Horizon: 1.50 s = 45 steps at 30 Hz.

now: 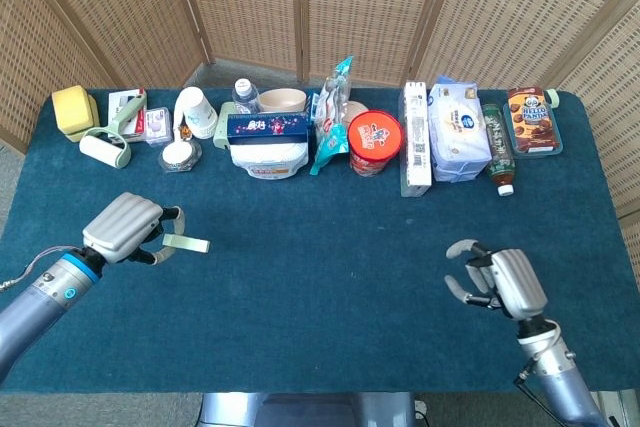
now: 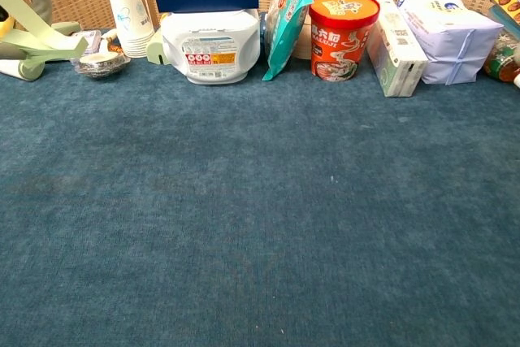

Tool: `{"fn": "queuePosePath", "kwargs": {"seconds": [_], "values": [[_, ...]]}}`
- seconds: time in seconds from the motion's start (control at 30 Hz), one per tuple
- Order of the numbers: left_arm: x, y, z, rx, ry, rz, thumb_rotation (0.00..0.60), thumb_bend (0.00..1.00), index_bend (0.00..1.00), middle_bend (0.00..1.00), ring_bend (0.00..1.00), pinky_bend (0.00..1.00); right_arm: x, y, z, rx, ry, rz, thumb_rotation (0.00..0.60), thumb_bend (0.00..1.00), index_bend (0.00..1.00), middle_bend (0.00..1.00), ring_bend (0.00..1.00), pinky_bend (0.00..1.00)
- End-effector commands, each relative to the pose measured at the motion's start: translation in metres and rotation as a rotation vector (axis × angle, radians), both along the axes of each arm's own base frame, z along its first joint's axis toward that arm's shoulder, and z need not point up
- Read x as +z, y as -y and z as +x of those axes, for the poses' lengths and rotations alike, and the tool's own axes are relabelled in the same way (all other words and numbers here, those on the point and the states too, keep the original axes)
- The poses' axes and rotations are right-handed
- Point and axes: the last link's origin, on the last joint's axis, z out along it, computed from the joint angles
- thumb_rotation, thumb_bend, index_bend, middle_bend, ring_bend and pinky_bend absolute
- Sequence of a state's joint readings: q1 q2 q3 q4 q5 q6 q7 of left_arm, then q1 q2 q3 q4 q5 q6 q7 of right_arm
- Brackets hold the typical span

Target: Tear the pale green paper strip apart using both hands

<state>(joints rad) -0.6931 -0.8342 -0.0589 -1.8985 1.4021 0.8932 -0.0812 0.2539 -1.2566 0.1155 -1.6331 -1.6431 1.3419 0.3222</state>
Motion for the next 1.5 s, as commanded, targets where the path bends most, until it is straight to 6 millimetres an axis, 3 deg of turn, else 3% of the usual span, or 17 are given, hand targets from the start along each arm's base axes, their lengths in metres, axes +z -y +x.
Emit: {"fn": "queuePosePath", "kwargs": {"seconds": [0.03,0.4,0.63,0.87,0.97,1.5], "values": [[0.003,-0.001,0.005,-0.012,0.001,-0.005,0.6,0.46,0.67,1.0,1.0,1.0,-0.006,0.003,0.009,0.027,0.007,0.016,0.484,0.23,0.63,1.0,1.0,1.0],[0.001,-0.006,0.025,-0.049,-0.008,-0.05,0.6,0.46,0.66,1.0,1.0,1.0,-0.022,0.011,0.039,0.092,0.114,0.065,0.49,0.21,0.61,1.0,1.0,1.0],[-0.003,-0.012,0.039,-0.073,-0.029,-0.08,0.6,0.46,0.66,1.0,1.0,1.0,-0.033,0.019,0.05,0.095,0.151,0.04,0.492,0.22,0.53,1.0,1.0,1.0],[-0.013,-0.016,0.053,-0.094,-0.058,-0.13,0.6,0.46,0.66,1.0,1.0,1.0,-0.038,0.025,0.061,0.098,0.167,-0.01,0.491,0.35,0.46,1.0,1.0,1.0],[-0.017,-0.017,0.059,-0.104,-0.064,-0.145,0.6,0.46,0.66,1.0,1.0,1.0,-0.038,0.027,0.063,0.094,0.167,-0.034,0.493,0.38,0.46,1.0,1.0,1.0],[-0.034,-0.031,0.089,-0.206,-0.169,-0.195,0.6,0.46,0.66,1.0,1.0,1.0,-0.048,0.028,0.061,0.084,0.192,-0.036,0.497,0.39,0.46,1.0,1.0,1.0]]}}
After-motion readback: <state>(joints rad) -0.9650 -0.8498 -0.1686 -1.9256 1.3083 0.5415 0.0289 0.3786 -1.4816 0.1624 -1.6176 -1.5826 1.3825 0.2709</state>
